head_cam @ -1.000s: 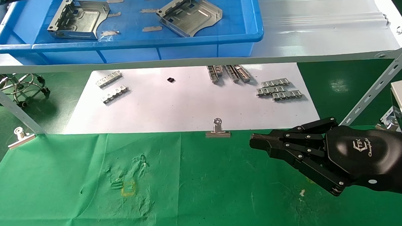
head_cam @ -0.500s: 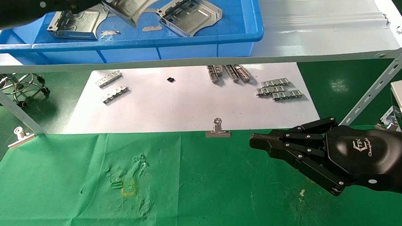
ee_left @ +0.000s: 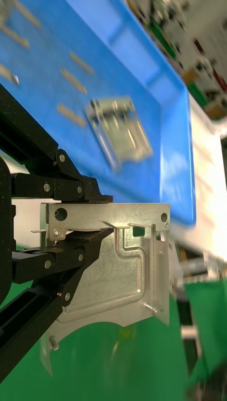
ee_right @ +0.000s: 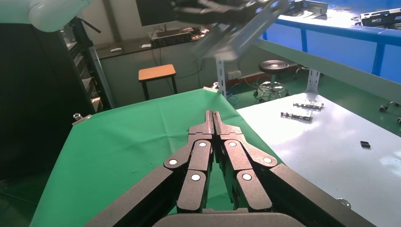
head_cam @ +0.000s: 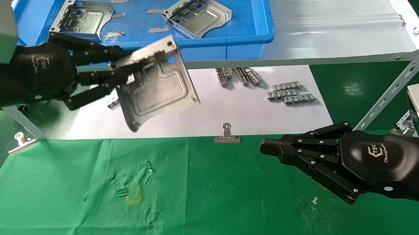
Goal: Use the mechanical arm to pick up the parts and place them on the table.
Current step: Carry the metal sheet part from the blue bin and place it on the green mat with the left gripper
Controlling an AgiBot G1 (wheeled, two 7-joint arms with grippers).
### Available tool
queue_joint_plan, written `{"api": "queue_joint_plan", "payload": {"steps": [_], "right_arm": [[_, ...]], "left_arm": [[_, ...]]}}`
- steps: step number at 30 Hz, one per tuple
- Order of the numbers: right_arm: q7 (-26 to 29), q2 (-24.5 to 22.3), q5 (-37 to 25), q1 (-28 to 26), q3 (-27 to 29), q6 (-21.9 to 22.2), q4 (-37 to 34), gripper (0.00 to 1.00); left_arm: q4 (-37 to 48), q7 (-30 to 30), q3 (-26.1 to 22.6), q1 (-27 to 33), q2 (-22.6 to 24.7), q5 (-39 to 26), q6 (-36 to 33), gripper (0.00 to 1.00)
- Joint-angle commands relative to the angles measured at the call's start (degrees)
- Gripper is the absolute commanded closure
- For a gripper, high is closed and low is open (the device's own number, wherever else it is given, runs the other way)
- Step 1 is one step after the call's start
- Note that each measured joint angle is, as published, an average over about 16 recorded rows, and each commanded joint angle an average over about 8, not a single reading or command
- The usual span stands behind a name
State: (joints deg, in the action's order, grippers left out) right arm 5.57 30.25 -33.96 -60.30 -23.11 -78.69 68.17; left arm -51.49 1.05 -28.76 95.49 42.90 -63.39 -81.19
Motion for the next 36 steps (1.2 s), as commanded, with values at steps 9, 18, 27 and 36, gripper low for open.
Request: {"api": "queue_joint_plan", "payload": {"steps": [9, 18, 27, 36], "right_arm": [[0.0, 0.0, 0.0, 0.0, 0.0, 0.0, 0.0, 1.0], [0.0, 0.0, 0.0, 0.0, 0.0, 0.0, 0.0, 1.0], [0.0, 0.0, 0.0, 0.0, 0.0, 0.0, 0.0, 1.0], [0.0, 0.0, 0.0, 0.0, 0.0, 0.0, 0.0, 1.0]], "left_arm": [[3.8, 15.8, -3.8, -3.9, -1.4, -5.0, -7.4, 1.0], [2.0, 21.0, -6.0, -10.3, -2.6, -10.7, -1.2, 1.0], [1.7, 23.3, -7.1, -12.1, -2.1, -13.1, 1.0, 1.0], [2.7, 25.6, -7.7, -13.3, -1.1, -14.9, 3.4, 1.0]]}}
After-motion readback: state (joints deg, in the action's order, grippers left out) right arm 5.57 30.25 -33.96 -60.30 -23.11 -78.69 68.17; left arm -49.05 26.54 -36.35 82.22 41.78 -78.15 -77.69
